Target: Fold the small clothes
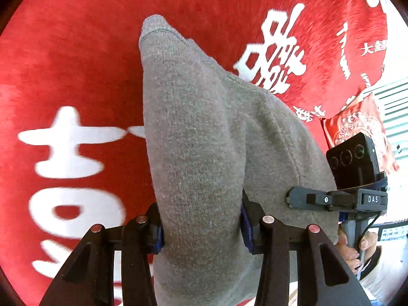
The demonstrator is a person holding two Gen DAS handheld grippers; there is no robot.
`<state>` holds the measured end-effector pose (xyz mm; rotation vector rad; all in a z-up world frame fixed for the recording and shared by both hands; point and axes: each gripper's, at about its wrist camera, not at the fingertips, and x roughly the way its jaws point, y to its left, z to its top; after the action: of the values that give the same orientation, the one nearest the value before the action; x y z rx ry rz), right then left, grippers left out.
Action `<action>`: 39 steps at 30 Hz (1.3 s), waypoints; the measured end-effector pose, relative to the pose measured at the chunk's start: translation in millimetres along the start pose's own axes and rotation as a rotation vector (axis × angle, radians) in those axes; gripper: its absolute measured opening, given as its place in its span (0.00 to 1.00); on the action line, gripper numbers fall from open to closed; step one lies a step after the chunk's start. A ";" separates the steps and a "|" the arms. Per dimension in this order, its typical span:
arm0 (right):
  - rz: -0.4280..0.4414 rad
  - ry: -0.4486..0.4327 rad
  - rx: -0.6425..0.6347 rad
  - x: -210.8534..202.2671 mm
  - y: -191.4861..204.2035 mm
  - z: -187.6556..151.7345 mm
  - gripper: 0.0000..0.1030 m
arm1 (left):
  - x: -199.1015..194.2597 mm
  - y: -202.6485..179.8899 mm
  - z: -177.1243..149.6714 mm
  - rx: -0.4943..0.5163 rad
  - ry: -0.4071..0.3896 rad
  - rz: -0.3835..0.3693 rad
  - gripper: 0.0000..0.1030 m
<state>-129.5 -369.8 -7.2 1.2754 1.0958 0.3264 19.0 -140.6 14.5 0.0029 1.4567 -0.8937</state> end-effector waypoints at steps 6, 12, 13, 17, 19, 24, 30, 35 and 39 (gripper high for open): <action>0.023 0.075 -0.016 91.4 36.8 -29.2 0.34 | -68.8 61.6 -28.1 0.009 0.001 0.081 0.45; -0.057 0.181 -0.034 194.0 44.4 -42.8 0.34 | -85.0 147.8 -62.3 -0.074 0.010 0.190 0.46; -0.094 0.192 -0.032 204.0 42.8 -42.4 0.35 | -82.2 162.5 -66.7 -0.099 0.017 0.200 0.46; -0.274 0.190 -0.070 209.2 49.9 -35.4 0.50 | -80.5 202.0 -81.5 -0.162 0.031 0.236 0.47; -0.343 0.173 -0.091 199.5 55.5 -35.1 0.52 | -96.1 205.2 -84.3 -0.172 -0.014 0.215 0.47; -0.524 0.115 -0.174 179.0 72.0 -33.2 0.18 | -128.8 215.3 -82.4 -0.171 -0.107 0.299 0.47; -0.735 0.093 -0.243 187.3 46.1 -38.7 0.16 | -84.6 212.6 -78.1 -0.139 -0.042 0.414 0.47; -0.741 0.045 -0.204 187.8 52.5 -44.9 0.22 | -81.3 202.3 -79.8 -0.083 -0.048 0.511 0.49; -0.738 0.012 -0.161 166.0 62.6 -54.9 0.22 | -94.2 194.4 -81.4 -0.058 -0.036 0.553 0.49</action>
<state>-69.3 -195.0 -25.2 0.6594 1.4344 -0.1354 64.4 83.3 -18.2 0.3293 1.3490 -0.3969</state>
